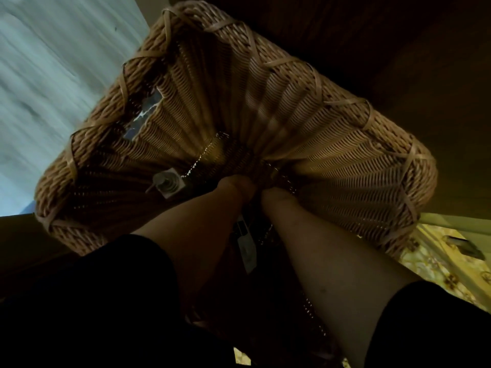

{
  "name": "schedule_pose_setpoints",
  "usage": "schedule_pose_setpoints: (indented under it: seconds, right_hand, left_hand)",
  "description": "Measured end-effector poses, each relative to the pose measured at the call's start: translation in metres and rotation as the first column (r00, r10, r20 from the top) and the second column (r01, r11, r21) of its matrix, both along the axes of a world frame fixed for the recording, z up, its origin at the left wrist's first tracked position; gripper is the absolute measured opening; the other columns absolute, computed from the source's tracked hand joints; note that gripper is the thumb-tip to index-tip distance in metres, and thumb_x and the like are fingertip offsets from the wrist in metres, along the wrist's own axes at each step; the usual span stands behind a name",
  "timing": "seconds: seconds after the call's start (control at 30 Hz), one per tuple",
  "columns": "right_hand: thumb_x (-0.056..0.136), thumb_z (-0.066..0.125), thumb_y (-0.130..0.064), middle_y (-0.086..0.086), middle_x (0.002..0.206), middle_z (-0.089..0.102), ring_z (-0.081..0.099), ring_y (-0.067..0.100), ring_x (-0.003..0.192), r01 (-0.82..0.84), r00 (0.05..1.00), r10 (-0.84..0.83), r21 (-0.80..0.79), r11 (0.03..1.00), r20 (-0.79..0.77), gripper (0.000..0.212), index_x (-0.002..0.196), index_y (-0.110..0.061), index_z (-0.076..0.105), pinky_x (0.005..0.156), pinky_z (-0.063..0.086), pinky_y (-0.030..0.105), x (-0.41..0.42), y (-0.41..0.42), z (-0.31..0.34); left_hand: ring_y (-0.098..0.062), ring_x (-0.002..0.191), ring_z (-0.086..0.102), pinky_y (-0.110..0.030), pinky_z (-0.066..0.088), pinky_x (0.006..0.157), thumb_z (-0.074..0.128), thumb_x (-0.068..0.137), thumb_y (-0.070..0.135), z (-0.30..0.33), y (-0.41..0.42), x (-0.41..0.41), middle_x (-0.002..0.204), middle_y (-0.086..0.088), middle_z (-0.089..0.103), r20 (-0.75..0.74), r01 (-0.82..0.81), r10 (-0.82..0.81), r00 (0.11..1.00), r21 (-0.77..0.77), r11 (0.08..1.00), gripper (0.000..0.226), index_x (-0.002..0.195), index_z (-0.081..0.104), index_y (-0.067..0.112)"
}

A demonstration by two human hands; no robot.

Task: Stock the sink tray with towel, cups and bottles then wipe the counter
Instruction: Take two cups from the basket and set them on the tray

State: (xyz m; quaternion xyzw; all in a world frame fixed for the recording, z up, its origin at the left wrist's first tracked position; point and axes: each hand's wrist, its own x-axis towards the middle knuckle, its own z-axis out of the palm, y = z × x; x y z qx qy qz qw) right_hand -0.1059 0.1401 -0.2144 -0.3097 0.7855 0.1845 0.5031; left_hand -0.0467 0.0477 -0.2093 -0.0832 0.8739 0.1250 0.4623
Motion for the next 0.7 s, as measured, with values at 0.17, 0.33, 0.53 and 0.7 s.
schedule_pose_setpoints:
  seconds: [0.17, 0.33, 0.53, 0.7]
  right_hand:
    - [0.104, 0.047, -0.020, 0.015, 0.152, 0.042, 0.043, 0.033, 0.137, 0.033, 0.999, -0.033, -0.035, 0.999, -0.001, 0.042, 0.144, -0.009, 0.049, 0.110, 0.038, 0.047, -0.022, -0.020, 0.062]
    - [0.096, 0.061, -0.013, 0.013, 0.136, 0.055, 0.056, 0.034, 0.120, -0.101, 0.990, 0.087, -0.125, 0.987, -0.115, 0.036, 0.132, -0.012, 0.060, 0.098, 0.050, 0.044, -0.051, -0.029, 0.158]
    - [0.096, 0.062, -0.015, 0.013, 0.129, 0.058, 0.058, 0.032, 0.113, -0.269, 0.945, 0.215, -0.211, 0.940, -0.249, 0.032, 0.127, -0.012, 0.059, 0.095, 0.050, 0.043, -0.063, -0.025, 0.266]
    - [0.098, 0.058, -0.019, 0.004, 0.112, 0.063, 0.062, 0.025, 0.098, -0.434, 0.895, 0.338, -0.395, 0.810, -0.289, 0.025, 0.122, -0.022, 0.064, 0.084, 0.055, 0.041, -0.051, -0.031, 0.325]
  left_hand:
    - [-0.034, 0.138, 0.042, -0.042, 0.032, 0.114, 0.037, 0.105, 0.017, 0.049, -0.013, -0.014, 0.150, -0.021, 0.044, -0.056, 0.022, -0.025, 0.998, -0.054, 0.998, 0.042, 0.142, 0.045, 0.000]
    - [-0.031, 0.126, 0.054, -0.038, 0.042, 0.103, 0.047, 0.101, 0.020, 0.130, -0.029, -0.030, 0.137, -0.016, 0.056, -0.168, -0.241, 0.232, 0.958, -0.038, 0.970, 0.035, 0.131, 0.056, 0.004]
    - [-0.021, 0.105, 0.060, -0.025, 0.037, 0.080, 0.054, 0.099, 0.023, 0.242, -0.046, -0.007, 0.120, -0.007, 0.064, -0.391, -0.466, 0.424, 0.817, -0.014, 0.885, 0.023, 0.117, 0.064, 0.012]
    - [-0.025, 0.089, 0.061, -0.028, 0.038, 0.070, 0.056, 0.094, 0.014, 0.325, -0.035, 0.055, 0.106, -0.008, 0.068, -0.590, -0.630, 0.477, 0.652, -0.071, 0.774, 0.017, 0.108, 0.066, 0.015]
